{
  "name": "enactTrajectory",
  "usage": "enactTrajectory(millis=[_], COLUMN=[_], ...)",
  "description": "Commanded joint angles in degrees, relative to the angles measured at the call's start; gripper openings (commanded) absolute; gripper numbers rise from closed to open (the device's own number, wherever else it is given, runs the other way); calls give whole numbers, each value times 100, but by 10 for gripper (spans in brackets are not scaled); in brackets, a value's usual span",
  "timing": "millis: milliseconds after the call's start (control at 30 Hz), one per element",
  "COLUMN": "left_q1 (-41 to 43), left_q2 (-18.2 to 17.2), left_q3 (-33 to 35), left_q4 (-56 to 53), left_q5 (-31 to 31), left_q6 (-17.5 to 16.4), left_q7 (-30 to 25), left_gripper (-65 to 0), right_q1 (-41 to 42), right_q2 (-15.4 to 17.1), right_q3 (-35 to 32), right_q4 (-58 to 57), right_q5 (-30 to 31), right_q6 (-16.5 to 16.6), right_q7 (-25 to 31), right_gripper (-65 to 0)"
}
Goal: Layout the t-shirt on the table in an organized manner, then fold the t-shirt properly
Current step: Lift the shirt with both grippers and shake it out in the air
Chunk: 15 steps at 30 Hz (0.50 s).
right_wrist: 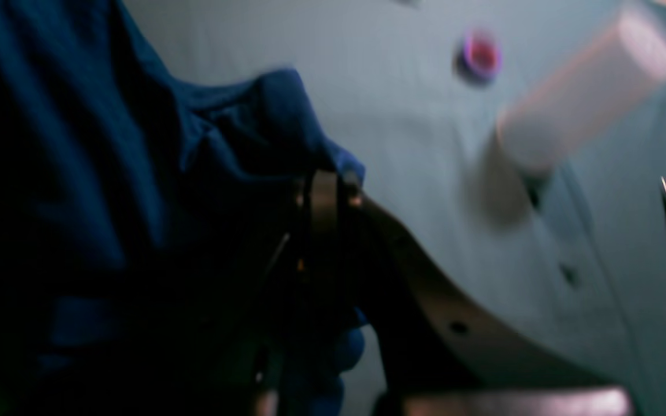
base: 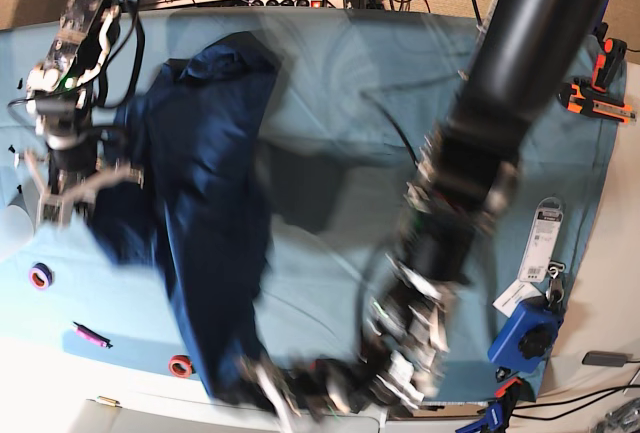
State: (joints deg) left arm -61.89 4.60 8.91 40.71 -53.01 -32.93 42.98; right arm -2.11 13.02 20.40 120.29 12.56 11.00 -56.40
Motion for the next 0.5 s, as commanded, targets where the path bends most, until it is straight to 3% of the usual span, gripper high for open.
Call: enactTrajectory(millis=[0,200,333,467], left_q1=[-393,-1244,-1311,-1311], left_q2=[-160,-1012,-1620,-2293], left_q3=[-138,-343,-343,-343], left_q4=[105,105,105,105], left_q5=[-190,-321,-326,-455], left_q6=[-20,-17,-17,-15], left_q7=[-184,-181,-179,-120], left_gripper=[-650,-650,-650,-650], right_q1=[238,1399,2151,2612], right_q2=[42,-361,-944,-1648], right_q3=[22,17,-144,-990], right_q4=[101,101,98,70], right_q5=[179,1091,1401,1362], right_q6=[142,1008,1241,1427], right_q7=[293,649,715,717], right_gripper=[-650,-650,-650,-650])
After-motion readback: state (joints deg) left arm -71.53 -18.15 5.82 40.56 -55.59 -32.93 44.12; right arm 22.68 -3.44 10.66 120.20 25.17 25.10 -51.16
